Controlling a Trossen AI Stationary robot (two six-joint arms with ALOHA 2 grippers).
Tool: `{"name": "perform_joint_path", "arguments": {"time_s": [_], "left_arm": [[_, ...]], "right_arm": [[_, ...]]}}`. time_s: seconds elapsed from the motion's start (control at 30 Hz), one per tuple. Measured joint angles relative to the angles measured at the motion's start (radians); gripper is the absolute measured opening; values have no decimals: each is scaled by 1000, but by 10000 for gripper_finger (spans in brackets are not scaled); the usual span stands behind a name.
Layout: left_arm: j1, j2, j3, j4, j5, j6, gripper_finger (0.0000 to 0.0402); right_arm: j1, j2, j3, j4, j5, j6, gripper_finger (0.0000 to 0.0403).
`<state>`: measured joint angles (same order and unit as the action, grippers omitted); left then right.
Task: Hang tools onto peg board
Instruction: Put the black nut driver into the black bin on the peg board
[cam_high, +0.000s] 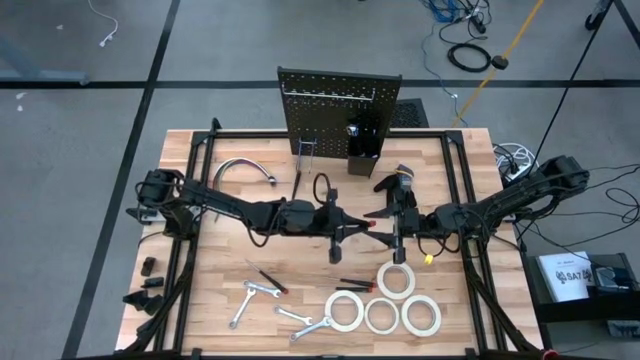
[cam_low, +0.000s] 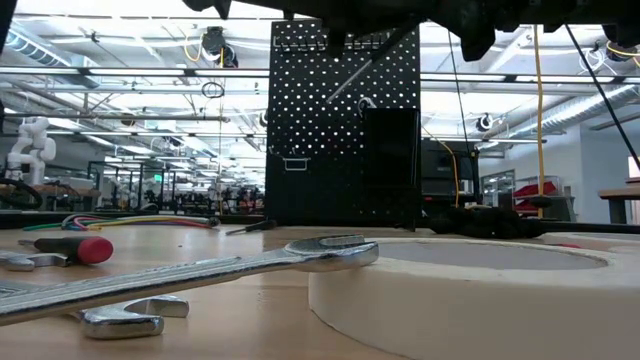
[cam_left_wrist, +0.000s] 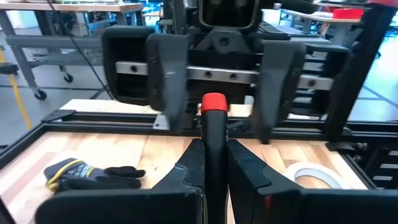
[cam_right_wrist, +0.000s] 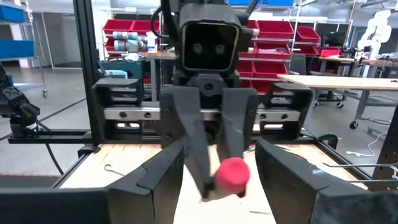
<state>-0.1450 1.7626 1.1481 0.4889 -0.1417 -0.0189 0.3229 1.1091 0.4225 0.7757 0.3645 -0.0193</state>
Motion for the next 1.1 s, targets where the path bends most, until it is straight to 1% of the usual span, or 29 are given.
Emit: {"name": "perform_joint_path", "arguments": {"time_s": [0.07, 0.17, 0.43, 0.47, 0.6, 0.63, 0.7, 0.83, 0.9, 0.97, 1.1], "left_arm": [[1, 0, 0, 1, 0, 0, 29], [-1, 0, 0, 2, 0, 0, 29], [0, 0, 0, 5, 5, 7, 29], [-1, 0, 0, 7, 5, 7, 29], [0, 0, 0, 5, 5, 8, 30], [0, 0, 0, 0, 4, 7, 36], [0, 0, 1, -17, -6, 5, 62], [1, 0, 2, -73, -21, -2, 126], [3, 0, 2, -96, -22, -2, 146], [6, 0, 2, -119, -23, -3, 155], [16, 0, 1, -143, -22, -25, 159]], "right_arm": [[0, 0, 0, 0, 0, 0, 181], [0, 0, 0, 0, 0, 0, 155], [0, 0, 0, -1, -4, 3, 51], [0, 0, 0, -1, -6, 4, 46], [0, 0, 0, -5, -4, 8, 46], [0, 0, 0, -6, -4, 11, 46], [0, 1, 0, -12, -4, 15, 46], [-3, 0, 0, -23, 4, 43, 46], [-12, 1, 0, -47, 1, 72, 46], [-23, 1, 0, -73, 1, 106, 46], [-41, 0, 0, -119, -3, 149, 46]]}}
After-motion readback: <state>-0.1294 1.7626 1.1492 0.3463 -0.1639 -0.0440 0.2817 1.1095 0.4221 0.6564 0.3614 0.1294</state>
